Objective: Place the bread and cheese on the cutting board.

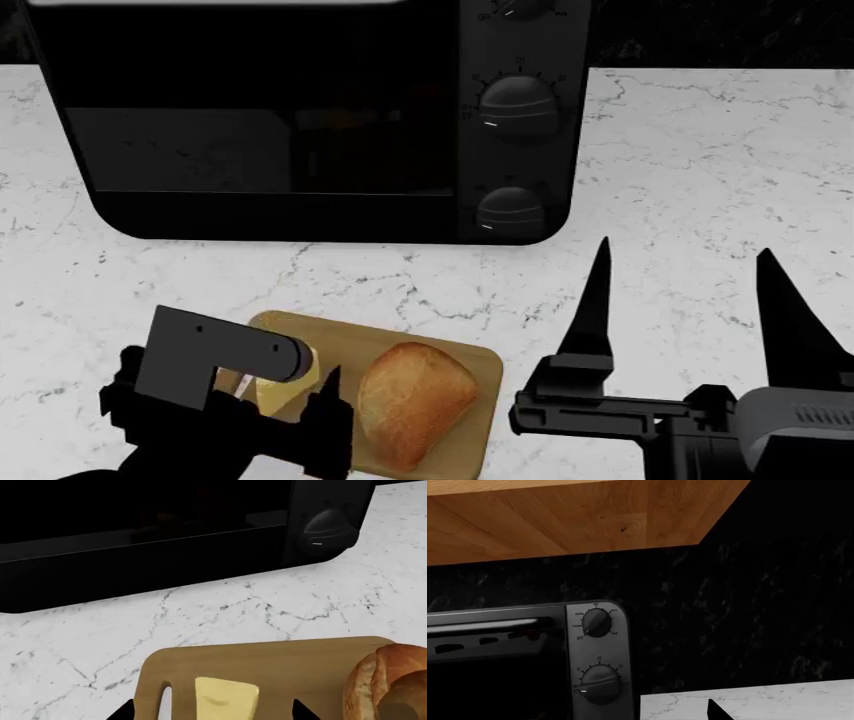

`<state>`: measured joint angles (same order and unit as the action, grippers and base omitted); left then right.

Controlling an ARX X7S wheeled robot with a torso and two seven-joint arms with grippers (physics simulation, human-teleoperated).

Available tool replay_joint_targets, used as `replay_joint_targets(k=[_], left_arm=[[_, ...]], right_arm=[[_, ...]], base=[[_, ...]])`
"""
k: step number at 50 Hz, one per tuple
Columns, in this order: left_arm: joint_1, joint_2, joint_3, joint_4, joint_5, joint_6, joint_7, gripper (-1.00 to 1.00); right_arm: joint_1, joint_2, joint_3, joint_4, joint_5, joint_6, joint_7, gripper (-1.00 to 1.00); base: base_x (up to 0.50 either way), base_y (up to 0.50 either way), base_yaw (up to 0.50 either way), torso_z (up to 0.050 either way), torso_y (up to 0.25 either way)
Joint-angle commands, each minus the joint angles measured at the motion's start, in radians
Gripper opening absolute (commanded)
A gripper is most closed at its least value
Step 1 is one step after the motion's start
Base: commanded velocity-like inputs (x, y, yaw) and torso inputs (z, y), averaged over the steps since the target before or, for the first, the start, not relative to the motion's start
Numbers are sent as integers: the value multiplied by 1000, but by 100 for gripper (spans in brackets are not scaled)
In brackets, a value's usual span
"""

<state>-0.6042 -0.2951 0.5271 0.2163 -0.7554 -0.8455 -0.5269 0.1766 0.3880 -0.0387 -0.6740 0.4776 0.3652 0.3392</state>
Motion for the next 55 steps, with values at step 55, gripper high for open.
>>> replay_joint_targets(k=[55], left_arm=[[37,-68,-160,307,-142,59,-80,100]], right_arm=[[1,18,-12,-15,11,-5,22,100]], base=[[0,0,0,0,0]])
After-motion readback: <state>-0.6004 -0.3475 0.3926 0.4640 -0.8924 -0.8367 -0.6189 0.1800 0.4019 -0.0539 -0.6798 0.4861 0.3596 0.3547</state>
